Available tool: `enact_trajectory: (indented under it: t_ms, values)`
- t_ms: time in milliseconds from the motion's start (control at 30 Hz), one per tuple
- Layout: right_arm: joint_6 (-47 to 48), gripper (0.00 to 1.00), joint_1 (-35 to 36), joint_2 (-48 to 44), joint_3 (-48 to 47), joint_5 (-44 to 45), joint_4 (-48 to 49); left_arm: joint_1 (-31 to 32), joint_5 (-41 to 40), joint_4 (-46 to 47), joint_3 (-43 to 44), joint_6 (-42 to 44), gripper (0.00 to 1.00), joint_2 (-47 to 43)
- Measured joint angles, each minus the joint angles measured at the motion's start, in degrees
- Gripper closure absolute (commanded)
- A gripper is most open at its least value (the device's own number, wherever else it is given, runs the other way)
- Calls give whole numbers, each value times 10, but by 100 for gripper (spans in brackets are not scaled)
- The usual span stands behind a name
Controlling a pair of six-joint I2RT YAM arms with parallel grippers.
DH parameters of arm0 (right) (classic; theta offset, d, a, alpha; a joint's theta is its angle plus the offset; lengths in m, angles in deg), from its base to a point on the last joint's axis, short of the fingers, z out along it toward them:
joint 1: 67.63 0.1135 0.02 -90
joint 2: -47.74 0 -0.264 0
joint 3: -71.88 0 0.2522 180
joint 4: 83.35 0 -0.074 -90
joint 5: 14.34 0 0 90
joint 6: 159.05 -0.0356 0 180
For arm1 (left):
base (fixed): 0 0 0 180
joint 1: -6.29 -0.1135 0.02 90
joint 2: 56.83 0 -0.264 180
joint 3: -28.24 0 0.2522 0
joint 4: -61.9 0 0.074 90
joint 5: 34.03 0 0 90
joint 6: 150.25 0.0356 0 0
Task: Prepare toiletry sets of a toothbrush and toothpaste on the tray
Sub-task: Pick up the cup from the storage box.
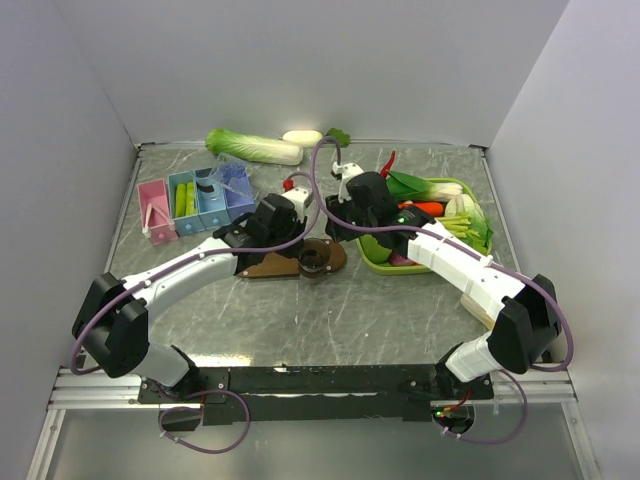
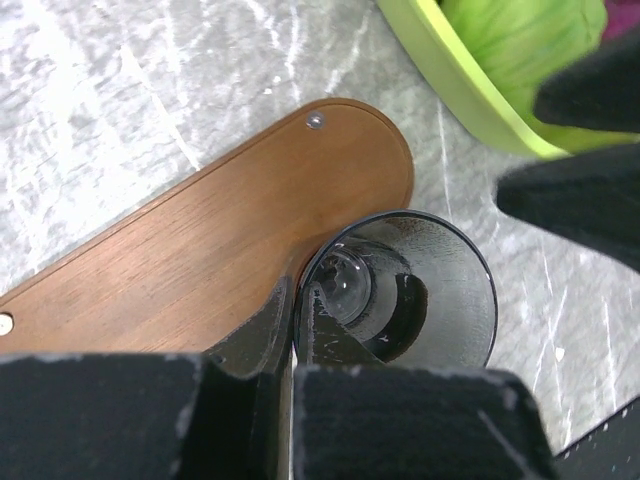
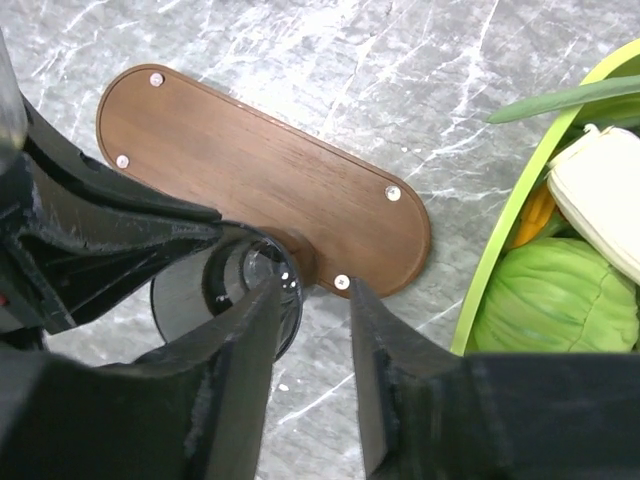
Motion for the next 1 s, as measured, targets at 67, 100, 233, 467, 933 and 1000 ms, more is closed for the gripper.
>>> enact_trajectory:
  t_ms: [67, 100, 233, 467, 933, 1000]
  values:
    - [-8, 52, 0, 0, 2, 1, 1, -1, -11, 4, -3, -14, 99, 0]
    - [-13, 51, 0, -1, 5, 2, 3, -3, -17, 8, -5, -21, 99, -1]
    - [-32, 42, 4, -2, 18, 8, 4, -11, -29, 18, -16, -49, 99, -7]
    - [-71, 39, 16, -2, 24, 12, 1, -19, -56, 24, -42, -85, 99, -37]
    - [-130, 48, 31, 26, 23, -2, 10, -20, -80, 36, -59, -116, 99, -68]
    - [-134, 50, 36, 36, 22, -2, 9, -20, -82, 38, -66, -119, 99, -72]
